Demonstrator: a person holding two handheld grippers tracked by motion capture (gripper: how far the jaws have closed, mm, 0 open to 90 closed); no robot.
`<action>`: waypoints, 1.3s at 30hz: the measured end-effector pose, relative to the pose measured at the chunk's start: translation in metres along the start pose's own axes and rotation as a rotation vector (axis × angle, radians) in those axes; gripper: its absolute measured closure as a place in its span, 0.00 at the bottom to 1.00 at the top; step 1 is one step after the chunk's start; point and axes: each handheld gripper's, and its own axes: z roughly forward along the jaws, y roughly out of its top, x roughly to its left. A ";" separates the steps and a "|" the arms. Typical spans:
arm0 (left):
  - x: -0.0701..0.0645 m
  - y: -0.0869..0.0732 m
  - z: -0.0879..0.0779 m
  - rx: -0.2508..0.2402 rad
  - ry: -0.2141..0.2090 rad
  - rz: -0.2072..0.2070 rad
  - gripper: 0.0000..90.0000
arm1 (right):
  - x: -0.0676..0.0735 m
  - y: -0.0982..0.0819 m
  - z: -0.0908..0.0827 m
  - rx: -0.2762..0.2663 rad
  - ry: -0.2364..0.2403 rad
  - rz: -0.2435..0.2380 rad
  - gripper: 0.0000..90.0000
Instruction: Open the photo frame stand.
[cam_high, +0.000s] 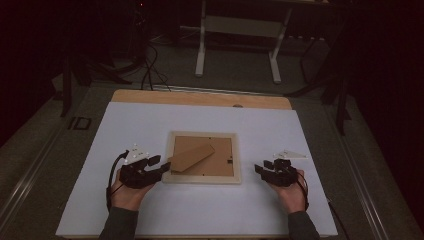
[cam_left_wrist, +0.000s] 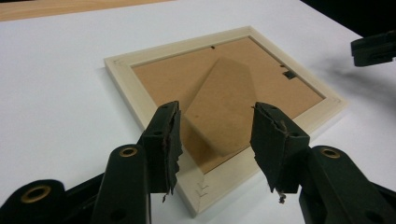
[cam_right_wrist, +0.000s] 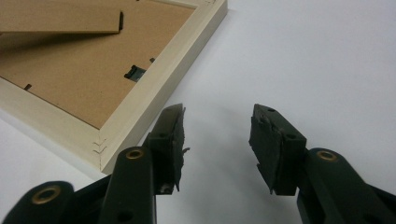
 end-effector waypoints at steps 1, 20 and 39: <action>0.000 0.001 0.000 0.005 -0.004 0.001 0.59 | 0.000 0.000 0.000 0.000 0.000 0.000 0.60; -0.018 0.042 0.019 0.056 -0.039 0.056 0.53 | -0.008 -0.002 0.000 0.000 0.017 0.035 0.57; -0.014 0.061 0.060 0.153 -0.058 0.131 0.56 | -0.007 -0.003 0.002 0.006 0.016 0.021 0.55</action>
